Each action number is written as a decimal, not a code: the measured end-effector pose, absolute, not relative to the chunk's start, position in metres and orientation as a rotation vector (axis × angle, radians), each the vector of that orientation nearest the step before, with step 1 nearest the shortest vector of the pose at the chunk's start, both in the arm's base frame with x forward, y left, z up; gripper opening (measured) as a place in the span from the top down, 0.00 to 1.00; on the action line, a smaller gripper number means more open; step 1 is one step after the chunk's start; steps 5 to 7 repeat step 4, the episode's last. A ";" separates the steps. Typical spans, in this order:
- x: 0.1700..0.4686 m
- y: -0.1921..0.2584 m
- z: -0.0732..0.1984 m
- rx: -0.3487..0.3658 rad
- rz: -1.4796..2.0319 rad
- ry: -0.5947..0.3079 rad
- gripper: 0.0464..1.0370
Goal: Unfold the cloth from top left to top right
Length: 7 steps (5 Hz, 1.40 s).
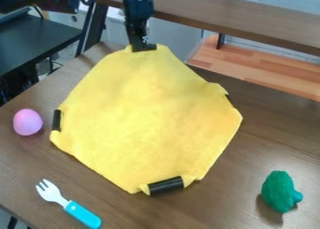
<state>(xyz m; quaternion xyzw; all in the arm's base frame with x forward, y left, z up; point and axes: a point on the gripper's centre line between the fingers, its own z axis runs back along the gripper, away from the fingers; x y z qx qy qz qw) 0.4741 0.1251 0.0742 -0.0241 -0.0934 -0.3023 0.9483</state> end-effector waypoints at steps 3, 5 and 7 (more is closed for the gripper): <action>0.460 0.125 0.092 -0.025 -0.644 -0.246 0.29; 0.450 0.136 0.119 -0.046 -0.619 -0.313 0.05; 0.450 0.136 0.119 -0.046 -0.619 -0.313 0.05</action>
